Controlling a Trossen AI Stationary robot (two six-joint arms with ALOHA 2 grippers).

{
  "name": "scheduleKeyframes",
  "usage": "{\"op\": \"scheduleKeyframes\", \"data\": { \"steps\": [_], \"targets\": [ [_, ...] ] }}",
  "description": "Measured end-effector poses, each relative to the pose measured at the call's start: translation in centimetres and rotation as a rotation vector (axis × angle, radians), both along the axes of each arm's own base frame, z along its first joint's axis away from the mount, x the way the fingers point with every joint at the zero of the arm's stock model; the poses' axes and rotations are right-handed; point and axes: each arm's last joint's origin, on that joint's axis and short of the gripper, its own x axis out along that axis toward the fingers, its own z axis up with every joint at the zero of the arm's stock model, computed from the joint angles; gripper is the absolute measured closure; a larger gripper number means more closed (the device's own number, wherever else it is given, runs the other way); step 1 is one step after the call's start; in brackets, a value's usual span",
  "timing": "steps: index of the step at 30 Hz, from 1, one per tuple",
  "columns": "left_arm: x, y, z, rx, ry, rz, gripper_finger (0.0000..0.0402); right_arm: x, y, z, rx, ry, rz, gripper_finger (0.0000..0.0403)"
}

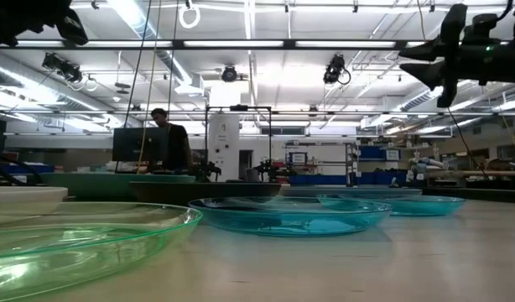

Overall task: Stack plastic plates
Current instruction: Stack the green plate on top of the blue plate

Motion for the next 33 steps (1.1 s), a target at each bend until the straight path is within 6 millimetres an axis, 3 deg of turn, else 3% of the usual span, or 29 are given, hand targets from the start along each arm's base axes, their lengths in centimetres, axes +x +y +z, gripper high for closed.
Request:
{"op": "scheduleKeyframes", "data": {
  "steps": [3, 6, 14, 22, 33],
  "targets": [
    [0.0, 0.2, 0.0, -0.116, 0.023, 0.024, 0.0395, 0.1, 0.1, 0.1, -0.041, 0.025, 0.037, 0.0257],
    [0.2, 0.7, 0.1, -0.224, 0.106, 0.186, 0.0395, 0.5, 0.2, 0.3, -0.121, 0.101, 0.086, 0.0257],
    [0.7, 1.1, 1.2, -0.22, 0.216, 0.325, 0.0356, 2.9, -0.4, 1.5, -0.124, 0.26, 0.197, 0.0257],
    [1.6, 1.0, 1.3, -0.266, 0.37, 0.314, 0.0313, 7.4, -0.4, 2.2, -0.129, 0.473, 0.323, 0.0257],
    [2.8, 0.4, 0.3, -0.325, 0.495, 0.263, 0.0311, 14.5, 0.4, 3.3, -0.145, 0.758, 0.32, 0.0257]
  ]
}}
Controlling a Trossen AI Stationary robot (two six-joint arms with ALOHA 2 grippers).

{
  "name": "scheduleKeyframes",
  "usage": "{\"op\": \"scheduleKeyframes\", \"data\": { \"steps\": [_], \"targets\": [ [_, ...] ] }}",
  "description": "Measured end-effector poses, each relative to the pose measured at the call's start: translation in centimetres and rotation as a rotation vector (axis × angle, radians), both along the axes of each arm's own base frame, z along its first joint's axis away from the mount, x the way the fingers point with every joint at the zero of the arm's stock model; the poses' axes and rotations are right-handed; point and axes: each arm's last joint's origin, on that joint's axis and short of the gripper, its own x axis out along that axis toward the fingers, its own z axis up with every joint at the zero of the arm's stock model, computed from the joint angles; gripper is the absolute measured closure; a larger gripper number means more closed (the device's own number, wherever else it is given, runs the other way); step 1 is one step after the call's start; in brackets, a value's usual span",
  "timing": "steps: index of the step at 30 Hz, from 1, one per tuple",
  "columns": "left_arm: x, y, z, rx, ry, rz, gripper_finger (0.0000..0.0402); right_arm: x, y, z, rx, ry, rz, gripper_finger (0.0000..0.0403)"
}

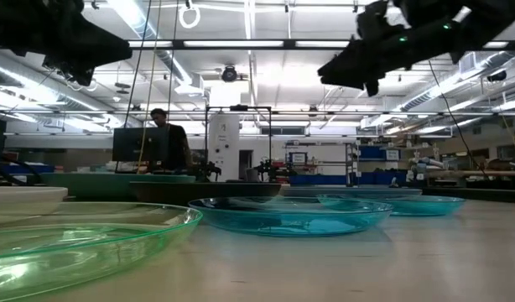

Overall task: Stack plastic plates
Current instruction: Stack the green plate on top of the blue plate

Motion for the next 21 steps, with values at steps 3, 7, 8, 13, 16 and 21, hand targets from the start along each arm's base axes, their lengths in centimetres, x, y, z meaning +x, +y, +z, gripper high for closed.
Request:
{"op": "scheduleKeyframes", "data": {
  "steps": [3, 7, 8, 13, 16, 21],
  "targets": [
    [0.2, -0.1, -0.2, -0.013, 0.013, 0.002, 0.0311, 1.8, 0.1, 0.4, -0.013, 0.051, 0.004, 0.0257],
    [0.3, -0.1, -0.1, -0.036, 0.042, 0.005, 0.0311, 4.0, 0.3, 0.8, -0.037, 0.086, 0.031, 0.0257],
    [0.3, -0.1, 0.1, -0.044, 0.062, 0.008, 0.0311, 4.6, 0.4, 0.9, -0.045, 0.094, 0.038, 0.0257],
    [0.5, -0.2, 1.6, -0.053, 0.163, 0.021, 0.0311, 7.7, 0.8, 1.2, -0.086, 0.158, 0.079, 0.0257],
    [0.5, -0.2, 2.2, -0.028, 0.231, 0.026, 0.0311, 9.8, 1.0, 1.4, -0.115, 0.202, 0.104, 0.0257],
    [0.3, -0.1, 2.4, 0.001, 0.307, 0.03, 0.0311, 13.0, 1.2, 1.5, -0.158, 0.285, 0.14, 0.0257]
  ]
}}
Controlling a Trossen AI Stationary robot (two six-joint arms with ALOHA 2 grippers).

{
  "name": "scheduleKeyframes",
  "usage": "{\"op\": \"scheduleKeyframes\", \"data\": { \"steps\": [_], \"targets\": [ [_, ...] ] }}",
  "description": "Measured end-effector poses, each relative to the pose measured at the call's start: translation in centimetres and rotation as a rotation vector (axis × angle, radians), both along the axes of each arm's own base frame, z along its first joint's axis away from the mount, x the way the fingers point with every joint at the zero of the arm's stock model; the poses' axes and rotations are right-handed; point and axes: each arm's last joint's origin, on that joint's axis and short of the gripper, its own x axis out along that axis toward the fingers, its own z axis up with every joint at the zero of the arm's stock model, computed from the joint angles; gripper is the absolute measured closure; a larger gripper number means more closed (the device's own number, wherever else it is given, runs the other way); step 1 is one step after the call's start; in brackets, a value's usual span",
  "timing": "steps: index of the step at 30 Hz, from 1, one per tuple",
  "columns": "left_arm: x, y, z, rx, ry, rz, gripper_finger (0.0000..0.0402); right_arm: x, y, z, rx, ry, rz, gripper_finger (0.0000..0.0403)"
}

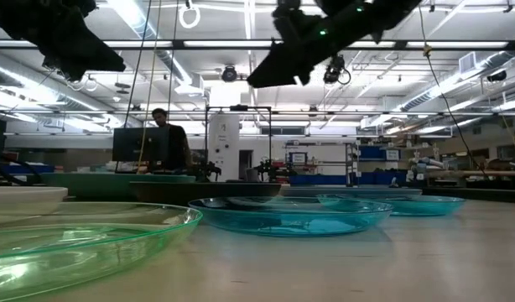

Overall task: Stack plastic plates
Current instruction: Stack the green plate on top of the blue plate

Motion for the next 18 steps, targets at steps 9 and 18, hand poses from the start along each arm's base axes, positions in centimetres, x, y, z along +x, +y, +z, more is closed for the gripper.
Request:
{"op": "scheduleKeyframes", "data": {
  "steps": [9, 18],
  "targets": [
    [0.0, 0.0, 0.0, 0.0, 0.004, 0.001, 0.0311, 6.0, 0.2, -1.3, -0.022, 0.075, 0.14, 0.0257],
    [-0.2, 0.1, -0.5, -0.036, 0.038, 0.013, 0.0311, 10.2, -0.1, -3.1, -0.114, 0.23, 0.227, 0.0257]
  ]
}}
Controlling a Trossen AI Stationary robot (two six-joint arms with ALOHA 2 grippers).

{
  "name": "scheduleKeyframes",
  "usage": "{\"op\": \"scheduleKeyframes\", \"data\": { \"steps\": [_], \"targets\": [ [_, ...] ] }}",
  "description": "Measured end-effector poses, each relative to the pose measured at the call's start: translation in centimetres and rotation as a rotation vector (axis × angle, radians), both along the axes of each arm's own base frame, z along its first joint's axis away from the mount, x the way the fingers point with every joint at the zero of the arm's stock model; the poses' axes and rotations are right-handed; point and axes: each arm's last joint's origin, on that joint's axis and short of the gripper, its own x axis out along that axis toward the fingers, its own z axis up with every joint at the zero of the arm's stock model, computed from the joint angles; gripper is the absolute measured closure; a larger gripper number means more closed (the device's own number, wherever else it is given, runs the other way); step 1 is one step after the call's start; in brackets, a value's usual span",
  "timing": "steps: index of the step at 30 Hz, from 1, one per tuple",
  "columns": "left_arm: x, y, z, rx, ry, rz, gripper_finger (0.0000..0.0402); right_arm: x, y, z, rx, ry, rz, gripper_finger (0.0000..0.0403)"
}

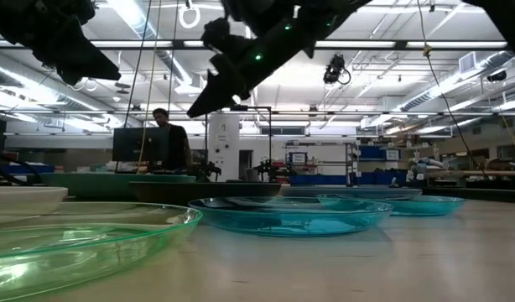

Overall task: Stack plastic plates
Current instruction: Stack the green plate on top of the blue plate

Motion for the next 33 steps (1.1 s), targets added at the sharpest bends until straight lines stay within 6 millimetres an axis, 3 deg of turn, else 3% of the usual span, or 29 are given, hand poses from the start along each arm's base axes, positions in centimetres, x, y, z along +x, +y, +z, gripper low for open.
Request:
{"op": "scheduleKeyframes", "data": {
  "steps": [10, 19, 28, 33],
  "targets": [
    [0.0, 0.0, -0.1, 0.002, 0.008, 0.0, 0.0311, 3.3, -0.8, -1.8, -0.185, 0.159, 0.072, 0.0263],
    [-0.1, 0.0, -0.1, 0.006, 0.016, -0.001, 0.0311, 4.2, -3.0, -6.8, -0.494, 0.348, 0.139, 0.0264],
    [-0.1, 0.0, -0.2, 0.012, 0.019, -0.004, 0.0311, 4.6, -2.2, -6.6, -0.677, 0.371, 0.235, 0.026],
    [-0.1, 0.0, -0.2, 0.012, 0.018, -0.004, 0.0311, 4.6, -2.5, -6.6, -0.67, 0.338, 0.365, 0.0265]
  ]
}}
